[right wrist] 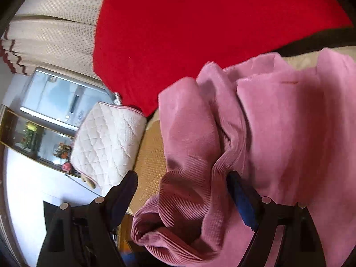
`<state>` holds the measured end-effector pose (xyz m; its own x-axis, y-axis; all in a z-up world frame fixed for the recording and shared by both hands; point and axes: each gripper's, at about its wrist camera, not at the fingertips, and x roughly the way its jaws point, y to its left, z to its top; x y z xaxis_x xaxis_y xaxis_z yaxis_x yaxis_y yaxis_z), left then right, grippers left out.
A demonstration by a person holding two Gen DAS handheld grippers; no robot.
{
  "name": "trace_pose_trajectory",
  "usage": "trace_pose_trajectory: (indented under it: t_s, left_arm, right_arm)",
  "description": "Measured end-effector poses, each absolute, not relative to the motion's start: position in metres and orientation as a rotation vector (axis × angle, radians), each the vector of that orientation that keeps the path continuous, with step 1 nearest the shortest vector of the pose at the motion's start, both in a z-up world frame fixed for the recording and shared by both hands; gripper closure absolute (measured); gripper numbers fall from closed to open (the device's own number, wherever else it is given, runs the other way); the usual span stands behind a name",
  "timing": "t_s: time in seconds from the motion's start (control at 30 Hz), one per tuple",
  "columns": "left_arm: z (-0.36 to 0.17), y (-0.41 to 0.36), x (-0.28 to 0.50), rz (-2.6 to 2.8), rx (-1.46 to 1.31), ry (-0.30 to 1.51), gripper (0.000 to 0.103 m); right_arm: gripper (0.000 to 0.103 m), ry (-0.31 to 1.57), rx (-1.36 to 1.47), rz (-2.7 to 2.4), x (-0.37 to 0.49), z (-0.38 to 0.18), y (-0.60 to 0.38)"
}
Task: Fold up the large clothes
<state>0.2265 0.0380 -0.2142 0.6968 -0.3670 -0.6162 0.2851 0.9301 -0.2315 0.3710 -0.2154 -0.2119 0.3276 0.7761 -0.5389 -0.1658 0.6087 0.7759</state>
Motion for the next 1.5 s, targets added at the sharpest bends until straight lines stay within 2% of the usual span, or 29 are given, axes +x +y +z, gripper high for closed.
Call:
trace_pose_trajectory:
  t_s: [0.1,0.17,0.23,0.33,0.43,0.57,0.7,0.83,0.97,1.03,1.17,1.2,1.23,1.27,1.4,1.5]
  left_arm:
    - [-0.236,0.043,0.251,-0.312,-0.199,0.802,0.085]
    - [-0.250,0.041,0.262,-0.306,-0.219,0.842,0.084]
    - [-0.256,0.034,0.265,-0.312,-0.243,0.876,0.085]
    - [-0.246,0.023,0.274,-0.316,-0.247,0.829,0.084]
    - [-0.227,0.024,0.269,-0.317,-0.269,0.770,0.084]
    - [-0.197,-0.004,0.282,-0.344,-0.233,0.706,0.084]
    - [-0.183,-0.050,0.291,-0.406,-0.191,0.670,0.082]
    - [-0.188,-0.092,0.299,-0.474,-0.125,0.677,0.080]
    - [-0.220,-0.130,0.307,-0.499,0.001,0.735,0.064]
    - [-0.230,-0.136,0.305,-0.495,0.031,0.753,0.063]
    - [-0.239,-0.142,0.307,-0.467,0.151,0.770,0.055]
    - [-0.242,-0.144,0.307,-0.464,0.169,0.779,0.055]
    - [-0.245,-0.145,0.306,-0.460,0.175,0.786,0.055]
    - [-0.248,-0.142,0.305,-0.459,0.169,0.788,0.055]
    - [-0.250,-0.143,0.307,-0.472,0.171,0.791,0.055]
    - [-0.251,-0.142,0.311,-0.483,0.142,0.809,0.055]
  right_arm:
    - [0.018,1.068,0.605,0.618,0.365,-0.212,-0.203]
    - [0.024,1.080,0.574,0.572,0.365,-0.218,-0.194]
    - [0.063,1.087,0.529,0.529,0.366,-0.224,-0.187]
    - [0.072,1.012,0.490,0.527,0.353,-0.205,-0.186]
    - [0.076,0.909,0.443,0.536,0.331,-0.171,-0.190]
    - [0.076,0.773,0.418,0.514,0.295,-0.132,-0.218]
    - [0.077,0.732,0.515,0.423,0.278,-0.132,-0.282]
    - [0.077,0.805,0.587,0.271,0.273,-0.170,-0.334]
    - [0.077,0.979,0.606,0.199,0.289,-0.230,-0.350]
    - [0.076,1.017,0.629,0.203,0.294,-0.247,-0.352]
    - [0.067,1.053,0.623,0.213,0.297,-0.233,-0.356]
    - [0.058,1.071,0.634,0.204,0.300,-0.230,-0.357]
    - [0.041,1.075,0.648,0.190,0.300,-0.224,-0.361]
    - [0.038,1.059,0.648,0.179,0.299,-0.217,-0.371]
    - [0.037,0.893,0.562,0.084,0.286,-0.165,-0.388]
    - [0.037,0.799,0.556,0.192,0.299,-0.134,-0.366]
